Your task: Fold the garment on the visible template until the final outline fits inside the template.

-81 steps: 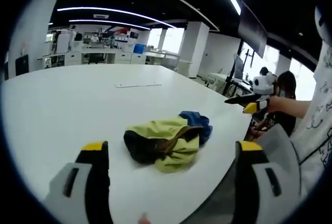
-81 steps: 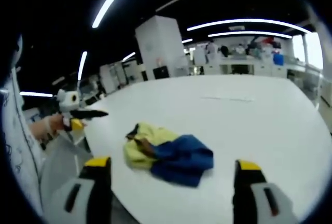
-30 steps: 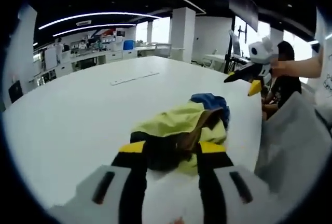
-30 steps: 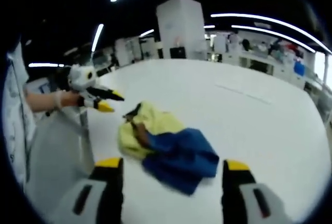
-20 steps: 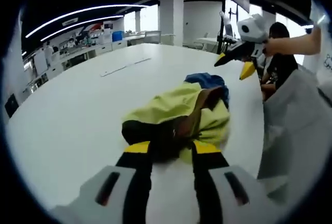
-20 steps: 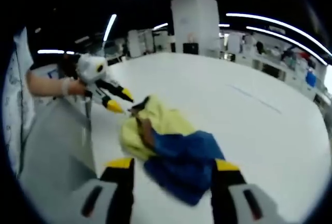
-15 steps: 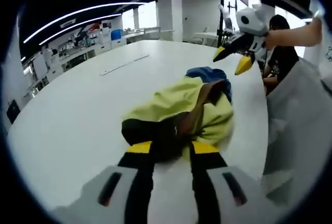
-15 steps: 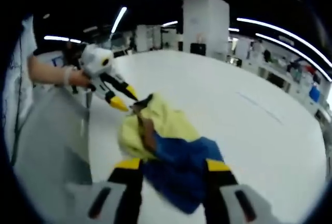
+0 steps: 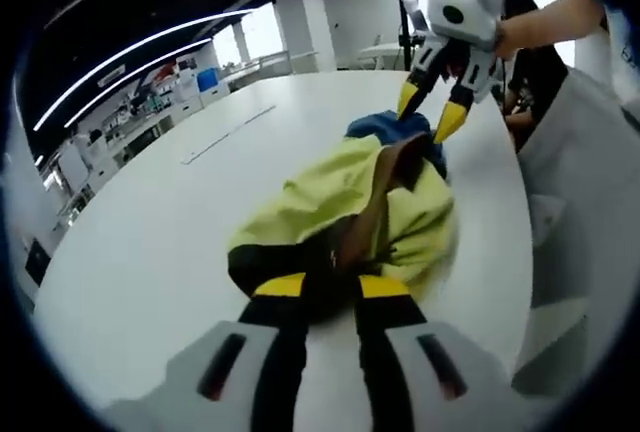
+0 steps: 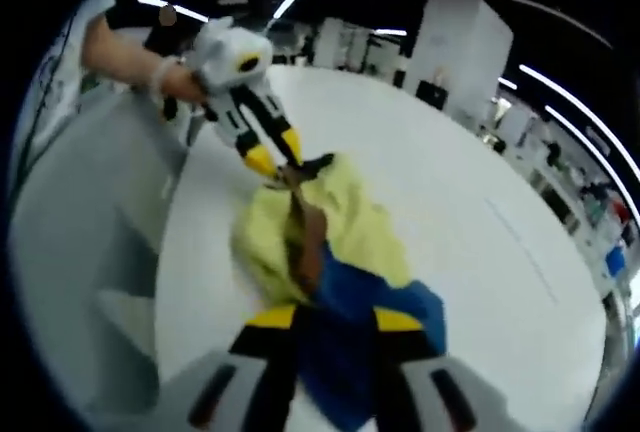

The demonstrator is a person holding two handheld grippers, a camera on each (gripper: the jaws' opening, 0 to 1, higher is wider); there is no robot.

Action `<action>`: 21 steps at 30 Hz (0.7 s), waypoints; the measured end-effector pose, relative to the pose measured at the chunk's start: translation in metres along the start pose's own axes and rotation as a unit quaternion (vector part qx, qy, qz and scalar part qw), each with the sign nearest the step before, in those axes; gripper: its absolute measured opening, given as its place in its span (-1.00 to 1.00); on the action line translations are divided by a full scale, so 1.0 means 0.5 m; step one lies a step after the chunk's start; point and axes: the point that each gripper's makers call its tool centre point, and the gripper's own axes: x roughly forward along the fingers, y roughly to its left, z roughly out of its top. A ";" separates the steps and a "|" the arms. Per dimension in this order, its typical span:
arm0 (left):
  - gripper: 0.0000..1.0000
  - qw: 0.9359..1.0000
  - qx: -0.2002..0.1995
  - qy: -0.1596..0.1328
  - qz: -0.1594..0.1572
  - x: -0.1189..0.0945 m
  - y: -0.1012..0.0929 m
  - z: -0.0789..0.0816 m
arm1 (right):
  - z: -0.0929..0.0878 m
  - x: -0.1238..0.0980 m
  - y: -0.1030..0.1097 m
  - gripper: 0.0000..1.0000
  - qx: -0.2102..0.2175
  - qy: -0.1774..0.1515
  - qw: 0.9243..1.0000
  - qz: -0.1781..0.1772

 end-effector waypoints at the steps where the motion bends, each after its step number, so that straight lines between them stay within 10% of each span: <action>1: -0.74 1.000 0.000 0.000 0.000 0.000 0.000 0.001 | -0.001 0.001 0.000 -0.56 -0.003 0.001 1.000 -0.001; 21: -1.00 0.999 -0.035 -0.006 -0.001 -0.014 0.011 0.011 | 0.021 -0.005 -0.017 -1.00 -0.008 -0.017 1.000 -0.020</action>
